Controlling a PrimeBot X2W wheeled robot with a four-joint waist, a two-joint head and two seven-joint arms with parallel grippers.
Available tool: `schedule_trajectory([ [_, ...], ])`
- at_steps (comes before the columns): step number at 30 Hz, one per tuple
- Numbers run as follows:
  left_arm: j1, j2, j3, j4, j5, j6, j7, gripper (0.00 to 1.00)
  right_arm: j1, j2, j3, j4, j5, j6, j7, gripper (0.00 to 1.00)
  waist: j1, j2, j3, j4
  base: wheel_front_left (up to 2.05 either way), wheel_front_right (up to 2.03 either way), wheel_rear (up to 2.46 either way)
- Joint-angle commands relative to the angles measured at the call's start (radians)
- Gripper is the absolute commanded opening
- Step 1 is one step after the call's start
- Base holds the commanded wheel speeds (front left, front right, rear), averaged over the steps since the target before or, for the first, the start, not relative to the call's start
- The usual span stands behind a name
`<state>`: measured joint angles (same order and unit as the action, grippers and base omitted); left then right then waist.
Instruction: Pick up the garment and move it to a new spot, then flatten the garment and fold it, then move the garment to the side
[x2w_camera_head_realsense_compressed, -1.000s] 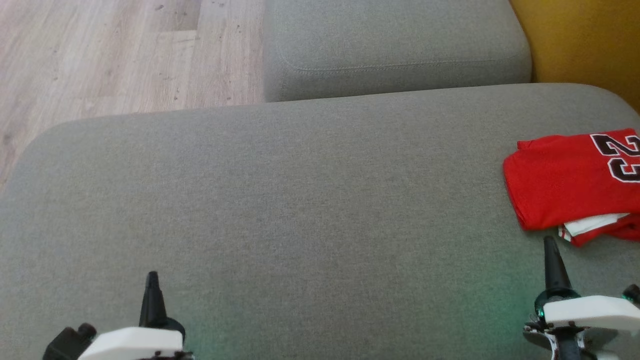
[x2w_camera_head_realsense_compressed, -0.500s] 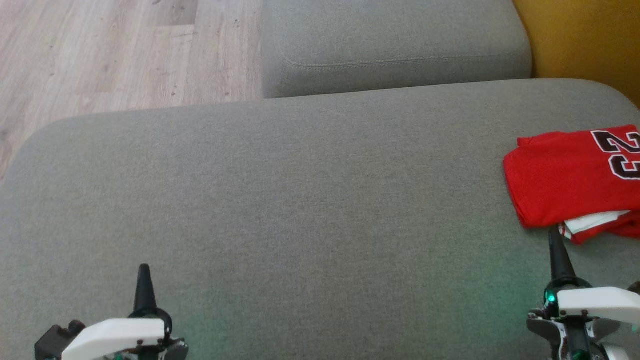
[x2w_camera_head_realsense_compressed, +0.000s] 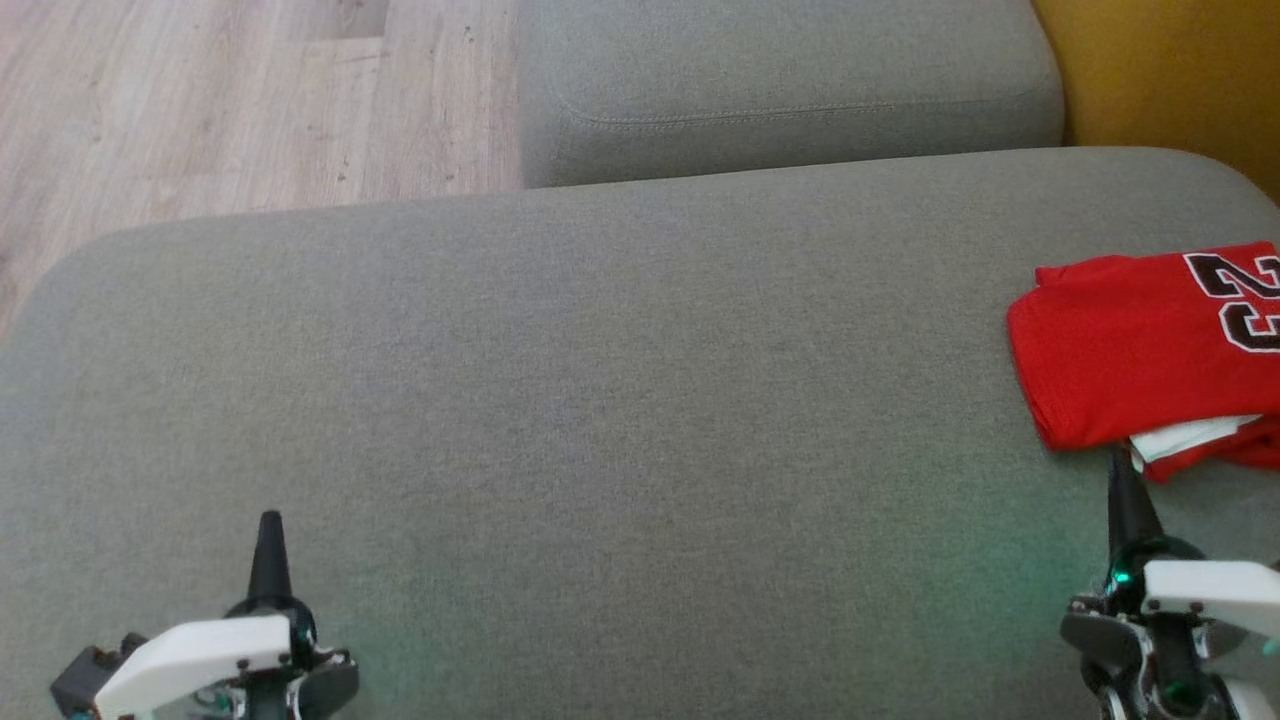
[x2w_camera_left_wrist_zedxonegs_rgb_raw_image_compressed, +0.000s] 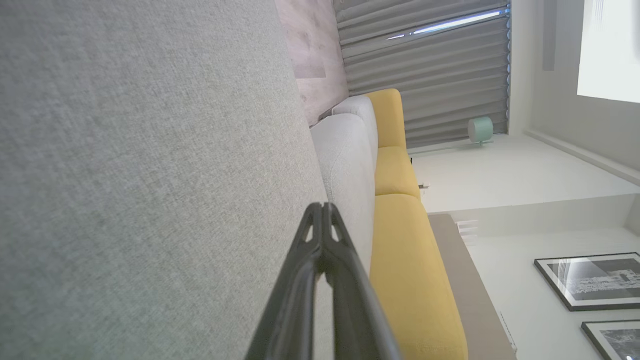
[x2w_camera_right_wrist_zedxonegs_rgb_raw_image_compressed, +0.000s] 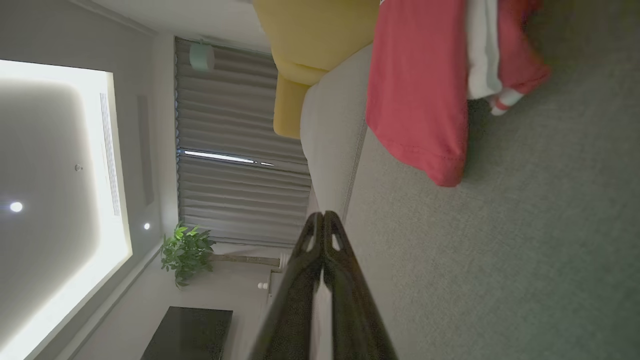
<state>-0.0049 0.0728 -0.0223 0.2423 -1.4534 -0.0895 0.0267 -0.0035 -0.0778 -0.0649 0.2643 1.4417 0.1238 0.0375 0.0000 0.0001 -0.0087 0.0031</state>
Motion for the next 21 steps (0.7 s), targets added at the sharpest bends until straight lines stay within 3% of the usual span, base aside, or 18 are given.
schedule_trajectory([
  [1, -0.062, 0.010, 0.048, -0.022, -0.038, -0.012, 0.011, 0.00, -0.068, -0.003, 0.010, -0.031, 0.041, 0.006, 0.010, 0.00, 0.0000, -0.0001, 0.002, 0.000, 0.00, 0.00, 0.00],
  [15, -0.098, 0.008, 0.092, 0.000, -0.185, -0.040, 0.051, 0.00, -0.100, 0.005, -0.017, -0.022, 0.187, 0.007, 0.049, 0.00, 0.0000, -0.0001, 0.012, -0.003, 0.00, 0.00, 0.00],
  [21, -0.100, 0.006, 0.097, 0.001, -0.188, -0.041, 0.055, 0.00, -0.102, 0.006, -0.020, -0.021, 0.191, 0.007, 0.052, 0.00, 0.0000, -0.0001, 0.012, -0.003, 0.00, 0.00, 0.00],
])
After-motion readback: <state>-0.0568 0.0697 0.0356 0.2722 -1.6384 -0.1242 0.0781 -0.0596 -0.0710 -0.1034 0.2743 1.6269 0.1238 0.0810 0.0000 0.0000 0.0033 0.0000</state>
